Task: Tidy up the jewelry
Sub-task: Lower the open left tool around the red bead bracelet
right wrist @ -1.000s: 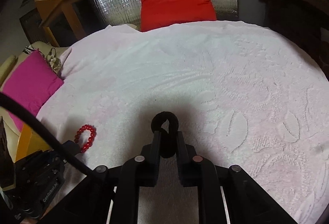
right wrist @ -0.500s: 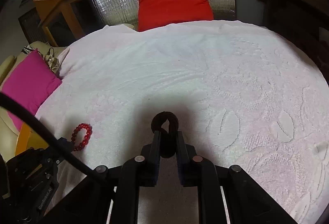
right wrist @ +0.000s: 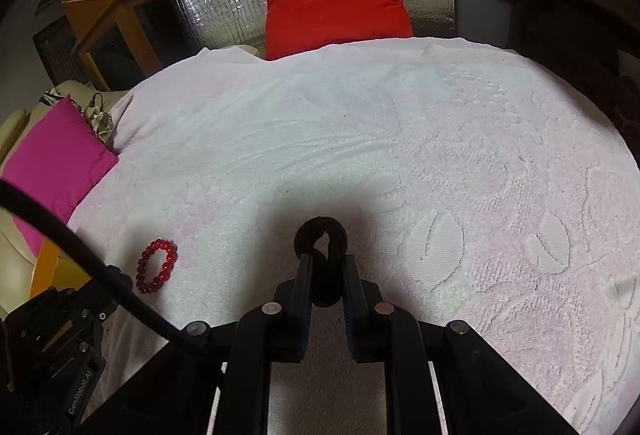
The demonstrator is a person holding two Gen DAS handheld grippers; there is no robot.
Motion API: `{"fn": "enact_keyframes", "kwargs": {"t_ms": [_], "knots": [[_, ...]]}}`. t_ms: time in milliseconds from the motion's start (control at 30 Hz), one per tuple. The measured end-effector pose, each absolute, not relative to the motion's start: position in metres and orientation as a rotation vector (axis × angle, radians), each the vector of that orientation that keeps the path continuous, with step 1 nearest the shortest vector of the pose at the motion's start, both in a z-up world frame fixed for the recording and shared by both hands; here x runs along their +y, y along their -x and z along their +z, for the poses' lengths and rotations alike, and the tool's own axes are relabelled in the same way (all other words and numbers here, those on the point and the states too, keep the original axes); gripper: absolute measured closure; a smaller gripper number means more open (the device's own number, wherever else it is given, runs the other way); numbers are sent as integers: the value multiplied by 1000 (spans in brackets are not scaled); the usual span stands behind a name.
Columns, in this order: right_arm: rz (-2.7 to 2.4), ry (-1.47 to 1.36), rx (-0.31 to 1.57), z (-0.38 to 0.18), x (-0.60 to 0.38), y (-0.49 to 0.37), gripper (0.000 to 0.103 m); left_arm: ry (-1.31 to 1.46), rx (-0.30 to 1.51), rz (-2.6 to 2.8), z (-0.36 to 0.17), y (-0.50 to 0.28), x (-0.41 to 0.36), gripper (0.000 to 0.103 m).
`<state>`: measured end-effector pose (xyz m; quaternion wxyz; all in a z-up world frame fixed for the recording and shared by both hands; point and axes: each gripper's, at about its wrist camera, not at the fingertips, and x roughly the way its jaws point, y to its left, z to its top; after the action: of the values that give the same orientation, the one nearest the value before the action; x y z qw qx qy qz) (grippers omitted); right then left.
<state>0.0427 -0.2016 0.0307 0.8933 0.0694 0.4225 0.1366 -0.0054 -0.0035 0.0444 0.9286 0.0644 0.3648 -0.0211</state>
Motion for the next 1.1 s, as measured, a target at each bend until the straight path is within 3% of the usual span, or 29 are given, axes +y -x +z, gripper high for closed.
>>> {"fn": "enact_keyframes", "kwargs": {"t_ms": [1000,1067,1100], "knots": [[314,-120,850,41,-216,-27,88,-64,754,-108,42,13,28,93],[313,-123,856,39,-216,-27,88,-49,788,-100,35,6,29,81],[309,-121,858,38,-217,-27,88,-36,800,-97,32,2,29,66]]}}
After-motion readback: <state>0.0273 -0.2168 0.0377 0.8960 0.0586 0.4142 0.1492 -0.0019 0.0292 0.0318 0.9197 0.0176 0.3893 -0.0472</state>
